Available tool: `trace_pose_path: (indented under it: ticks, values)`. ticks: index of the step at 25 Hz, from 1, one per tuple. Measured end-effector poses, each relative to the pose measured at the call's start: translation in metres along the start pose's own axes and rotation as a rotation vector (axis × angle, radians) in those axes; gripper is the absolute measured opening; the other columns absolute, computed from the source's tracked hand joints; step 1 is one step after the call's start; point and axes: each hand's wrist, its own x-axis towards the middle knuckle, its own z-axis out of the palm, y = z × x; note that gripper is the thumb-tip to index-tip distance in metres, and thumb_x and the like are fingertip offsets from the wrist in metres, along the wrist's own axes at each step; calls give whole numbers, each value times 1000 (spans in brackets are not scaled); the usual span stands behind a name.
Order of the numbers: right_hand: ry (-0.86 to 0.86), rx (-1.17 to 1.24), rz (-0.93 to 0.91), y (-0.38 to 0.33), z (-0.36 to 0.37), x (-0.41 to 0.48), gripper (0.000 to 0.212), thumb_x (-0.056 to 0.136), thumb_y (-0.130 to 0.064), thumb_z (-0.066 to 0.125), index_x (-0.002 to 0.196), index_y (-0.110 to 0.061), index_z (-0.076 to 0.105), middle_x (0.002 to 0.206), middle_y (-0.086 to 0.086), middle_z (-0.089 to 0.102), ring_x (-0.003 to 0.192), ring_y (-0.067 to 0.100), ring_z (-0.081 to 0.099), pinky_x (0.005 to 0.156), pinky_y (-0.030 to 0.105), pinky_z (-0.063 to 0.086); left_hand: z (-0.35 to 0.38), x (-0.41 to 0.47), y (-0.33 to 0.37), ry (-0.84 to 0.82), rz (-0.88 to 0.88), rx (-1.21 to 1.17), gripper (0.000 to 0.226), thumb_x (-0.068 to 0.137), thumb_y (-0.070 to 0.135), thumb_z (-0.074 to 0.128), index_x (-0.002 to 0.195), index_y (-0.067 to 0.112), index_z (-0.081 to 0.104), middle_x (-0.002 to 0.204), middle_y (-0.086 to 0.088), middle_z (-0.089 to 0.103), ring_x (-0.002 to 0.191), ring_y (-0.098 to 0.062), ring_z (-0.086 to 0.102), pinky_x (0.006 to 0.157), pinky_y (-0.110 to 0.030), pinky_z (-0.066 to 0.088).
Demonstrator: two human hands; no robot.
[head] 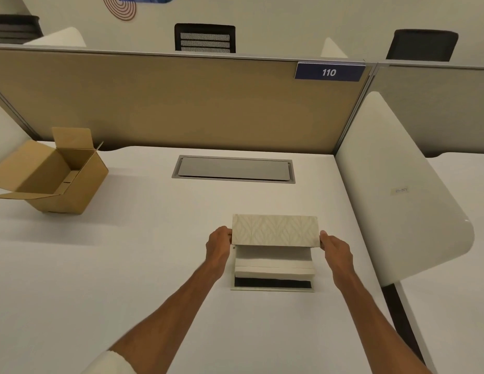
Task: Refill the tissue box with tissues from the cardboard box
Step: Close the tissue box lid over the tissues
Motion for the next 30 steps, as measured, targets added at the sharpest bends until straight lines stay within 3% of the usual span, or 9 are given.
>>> trace_pose_path:
  ticks: [4, 6, 11, 15, 17, 23, 26, 30]
  values:
    - [13, -36, 20, 8, -1, -15, 58, 96, -45, 45, 97, 10, 62, 104, 27, 68, 96, 38, 63, 83, 46, 51, 0, -19, -11, 116, 5, -34, 39, 92, 20, 32, 74, 8, 65, 90, -7, 71, 88, -22, 64, 65, -30, 41]
    - [32, -48, 32, 14, -1, -21, 64, 94, -50, 45, 97, 12, 62, 103, 29, 68, 99, 42, 62, 87, 49, 52, 1, -22, -20, 159, 0, -34, 45, 94, 20, 31, 66, 9, 64, 88, -8, 72, 87, -23, 64, 74, -30, 39]
    - [34, -34, 76, 30, -1, -35, 73, 93, -56, 40, 101, 13, 62, 105, 29, 68, 99, 42, 61, 90, 48, 50, 0, -28, -36, 215, 35, 44, 47, 96, 20, 31, 69, 1, 65, 86, -10, 72, 82, -23, 62, 75, -31, 38]
    - [20, -1, 201, 40, 1, -44, 79, 95, -61, 21, 102, 1, 68, 108, 21, 69, 94, 31, 56, 90, 40, 42, -3, -25, -57, 226, 32, 172, 68, 99, 45, 29, 73, -5, 68, 82, -12, 73, 82, -27, 63, 78, -36, 47]
    - [39, -20, 260, 43, 2, -46, 86, 94, -63, 16, 102, 7, 67, 104, 24, 69, 87, 30, 54, 84, 39, 40, -4, -23, -64, 222, 29, 250, 79, 96, 57, 25, 68, -3, 69, 73, -13, 72, 81, -30, 63, 81, -40, 50]
    - [42, -118, 324, 50, 11, -51, 83, 91, -67, 16, 102, 2, 61, 107, 24, 65, 93, 35, 57, 91, 47, 47, 0, -34, -65, 215, 42, 370, 70, 97, 54, 26, 47, 12, 50, 58, -6, 58, 73, -33, 64, 76, -41, 51]
    - [50, -143, 298, 53, 13, -49, 75, 93, -63, 19, 90, -1, 60, 106, 25, 66, 98, 37, 57, 92, 47, 46, -2, -33, -68, 201, 41, 392, 69, 96, 55, 26, 47, 13, 50, 57, -6, 58, 71, -32, 64, 75, -41, 53]
    - [73, -171, 303, 58, 12, -42, 79, 95, -60, 17, 105, 4, 63, 112, 26, 64, 104, 39, 56, 96, 47, 44, -8, -24, -70, 115, 60, 443, 70, 96, 55, 26, 66, 4, 64, 68, -12, 66, 77, -33, 65, 80, -43, 53]
